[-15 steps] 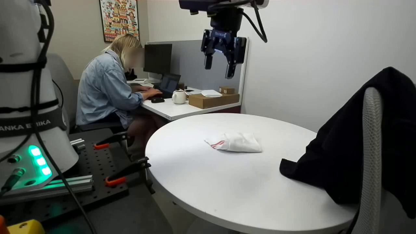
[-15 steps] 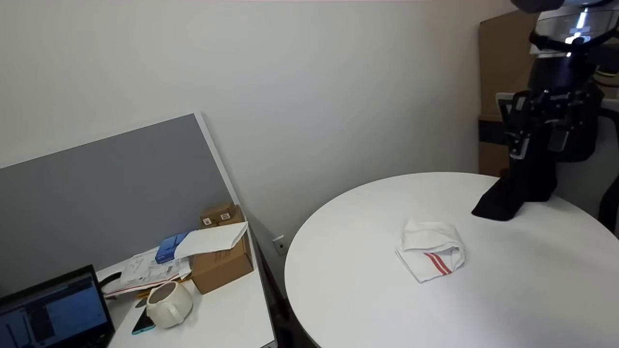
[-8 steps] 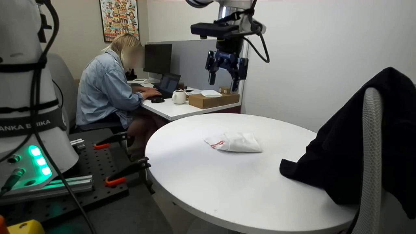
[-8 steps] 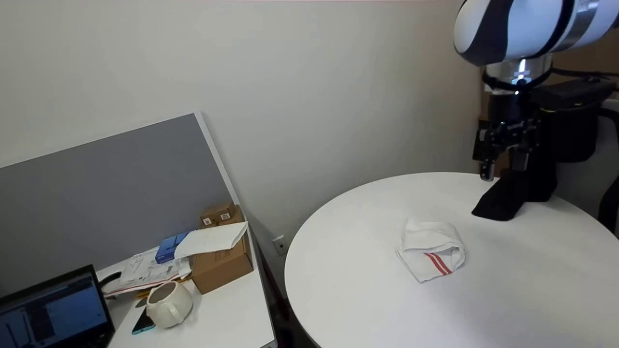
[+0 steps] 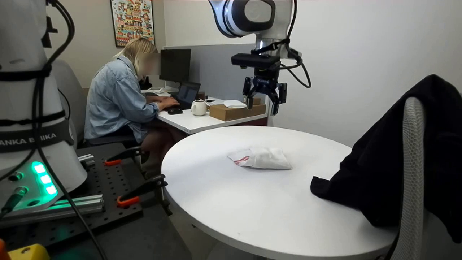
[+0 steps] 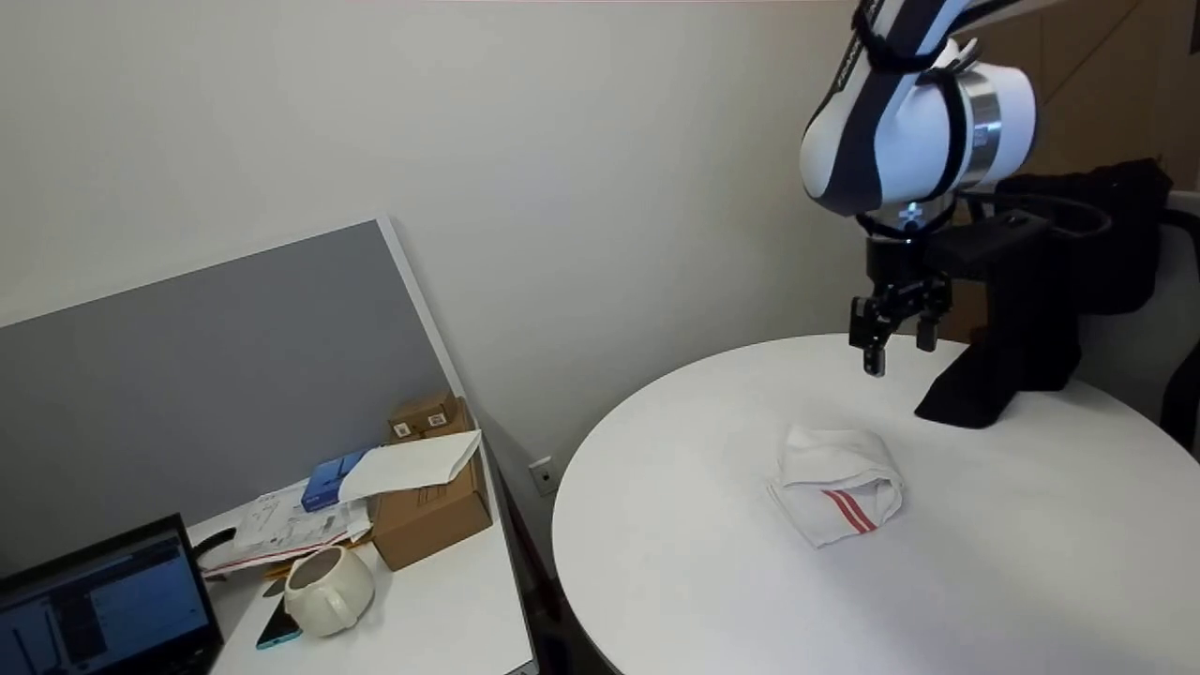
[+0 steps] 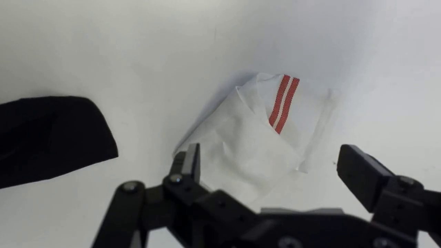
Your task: Use the white and red towel to wipe the table
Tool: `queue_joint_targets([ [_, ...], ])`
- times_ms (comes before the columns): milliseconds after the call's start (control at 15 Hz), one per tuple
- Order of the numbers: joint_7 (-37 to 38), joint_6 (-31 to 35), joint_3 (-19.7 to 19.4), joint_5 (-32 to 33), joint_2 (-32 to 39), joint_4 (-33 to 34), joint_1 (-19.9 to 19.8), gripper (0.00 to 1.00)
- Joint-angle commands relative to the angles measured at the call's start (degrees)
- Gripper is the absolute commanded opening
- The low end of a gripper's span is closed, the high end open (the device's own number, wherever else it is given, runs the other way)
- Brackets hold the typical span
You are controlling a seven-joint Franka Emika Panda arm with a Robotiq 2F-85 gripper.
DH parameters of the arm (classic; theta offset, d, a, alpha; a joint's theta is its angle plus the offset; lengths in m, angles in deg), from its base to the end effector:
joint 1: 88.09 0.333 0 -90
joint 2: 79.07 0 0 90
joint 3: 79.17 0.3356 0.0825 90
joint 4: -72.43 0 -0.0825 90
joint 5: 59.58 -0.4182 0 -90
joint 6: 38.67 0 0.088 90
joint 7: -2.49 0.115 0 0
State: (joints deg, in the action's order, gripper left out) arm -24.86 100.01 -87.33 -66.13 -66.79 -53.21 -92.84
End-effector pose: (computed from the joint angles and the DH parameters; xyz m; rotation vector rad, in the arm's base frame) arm 0.5687 -0.1291 0.2757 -3.0925 -0.2638 -0.0487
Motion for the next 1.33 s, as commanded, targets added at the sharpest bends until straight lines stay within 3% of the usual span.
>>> queue_joint_targets([
  [0,0.7,1.8,2.5,1.9,9.3,6.6,-2.3,1.0],
  [200,1.5,3.6,3.3,4.2,15.8,11.1,-3.3,1.0],
  [467,5.3,11.2,3.7,7.5,22.7,14.1,-3.5,1.0],
  [933,5.8,12.1,8.5,5.8,27.1,15.5,-6.3,1.0],
  [1067,6.0,12.2,8.9,6.4,27.6,15.8,-6.3,0.72],
  [1267,6.3,12.9,8.1,8.3,28.7,16.1,-5.3,0.51],
])
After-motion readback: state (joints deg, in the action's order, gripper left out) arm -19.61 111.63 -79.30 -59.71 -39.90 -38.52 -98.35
